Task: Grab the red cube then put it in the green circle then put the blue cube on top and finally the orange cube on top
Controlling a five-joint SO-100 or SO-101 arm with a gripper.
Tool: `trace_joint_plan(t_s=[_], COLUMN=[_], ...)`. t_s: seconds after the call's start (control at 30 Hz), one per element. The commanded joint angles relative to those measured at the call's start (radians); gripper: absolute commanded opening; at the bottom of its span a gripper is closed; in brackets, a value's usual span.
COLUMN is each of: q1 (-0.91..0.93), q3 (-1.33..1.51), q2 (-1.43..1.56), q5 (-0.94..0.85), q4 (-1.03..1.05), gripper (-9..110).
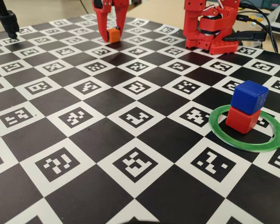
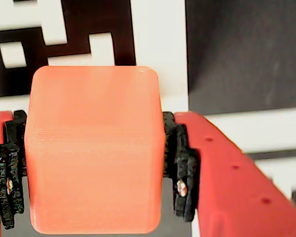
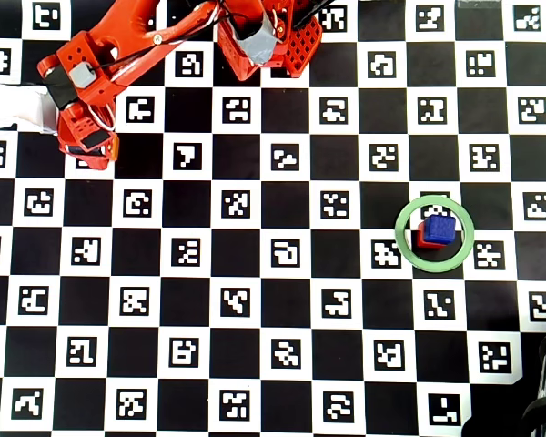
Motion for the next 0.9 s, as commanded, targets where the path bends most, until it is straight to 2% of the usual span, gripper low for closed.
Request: trace_joint_plan(t_s=[0.0, 0.47, 0.7, 0.87], q1=[-0.018, -0.086, -0.242, -0.413], q3=[-0.124, -0.448, -0.641, -0.666], q2=[0.086, 0.193, 0.227, 0.256], q5=[0.018, 0.072, 0.233, 0.394], q4=[0.075, 0.431, 0.615, 0.658], gripper=[12, 11, 11, 10])
